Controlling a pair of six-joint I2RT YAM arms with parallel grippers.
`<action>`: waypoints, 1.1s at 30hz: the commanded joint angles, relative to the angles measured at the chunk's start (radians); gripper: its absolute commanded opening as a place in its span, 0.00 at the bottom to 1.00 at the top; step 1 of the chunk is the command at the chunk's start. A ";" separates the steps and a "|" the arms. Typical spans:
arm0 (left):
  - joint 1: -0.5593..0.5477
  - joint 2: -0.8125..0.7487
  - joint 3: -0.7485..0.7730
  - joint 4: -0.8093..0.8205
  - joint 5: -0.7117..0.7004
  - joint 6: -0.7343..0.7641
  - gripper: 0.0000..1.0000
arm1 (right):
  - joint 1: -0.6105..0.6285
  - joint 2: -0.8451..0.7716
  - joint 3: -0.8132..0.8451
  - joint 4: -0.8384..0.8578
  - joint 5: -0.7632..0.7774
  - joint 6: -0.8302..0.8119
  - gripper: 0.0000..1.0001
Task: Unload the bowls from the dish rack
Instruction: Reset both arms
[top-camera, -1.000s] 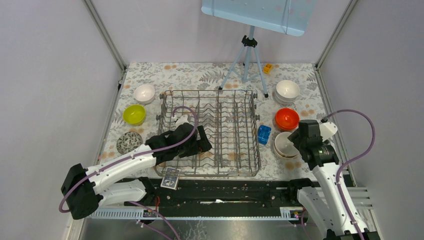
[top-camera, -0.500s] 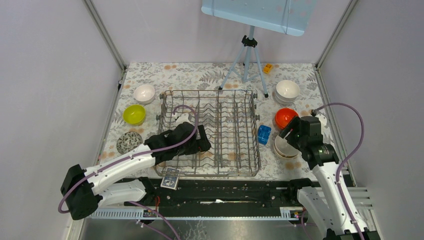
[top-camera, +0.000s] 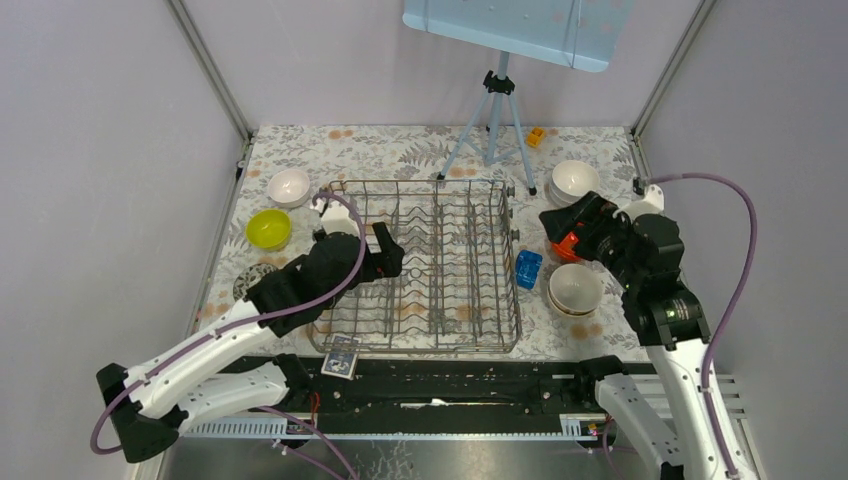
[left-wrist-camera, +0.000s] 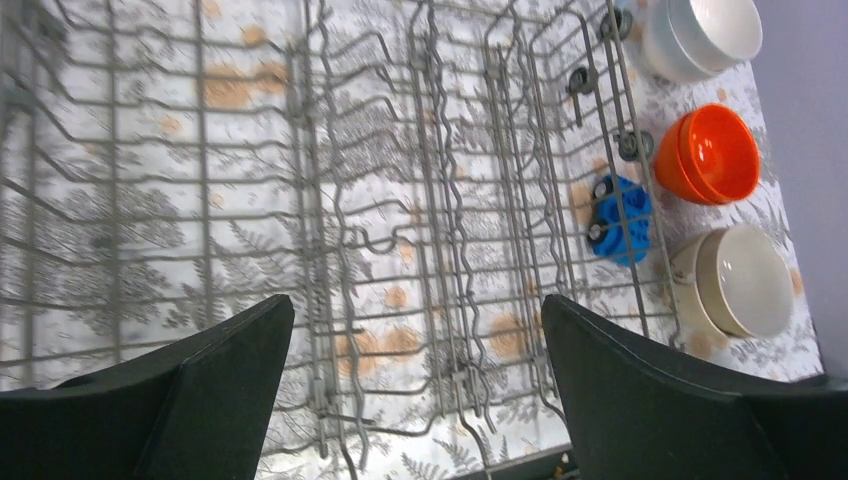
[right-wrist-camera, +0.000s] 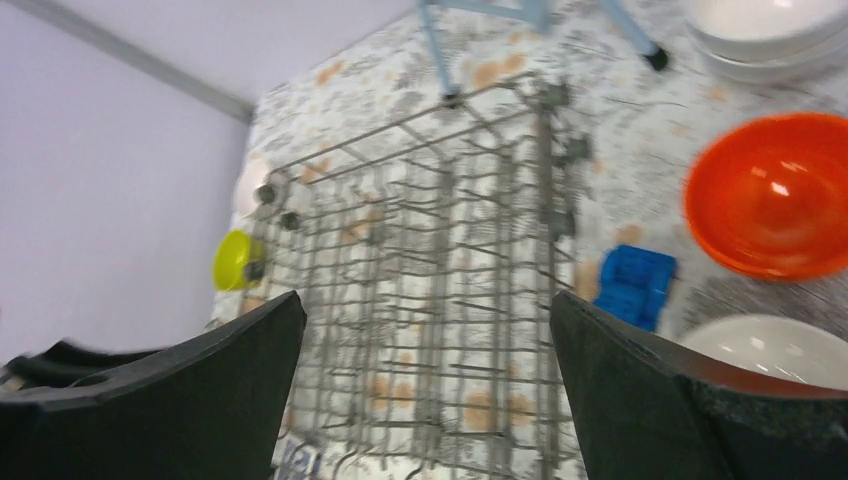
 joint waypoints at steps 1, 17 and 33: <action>-0.001 -0.047 0.061 0.037 -0.137 0.136 0.99 | 0.138 0.110 0.177 0.080 -0.028 -0.040 1.00; 0.000 -0.057 0.071 -0.034 -0.191 0.419 0.99 | 0.861 0.370 0.181 0.177 0.836 -0.351 1.00; 0.001 -0.004 0.149 -0.243 -0.257 -0.258 0.99 | 0.861 0.188 0.045 -0.010 0.834 -0.151 1.00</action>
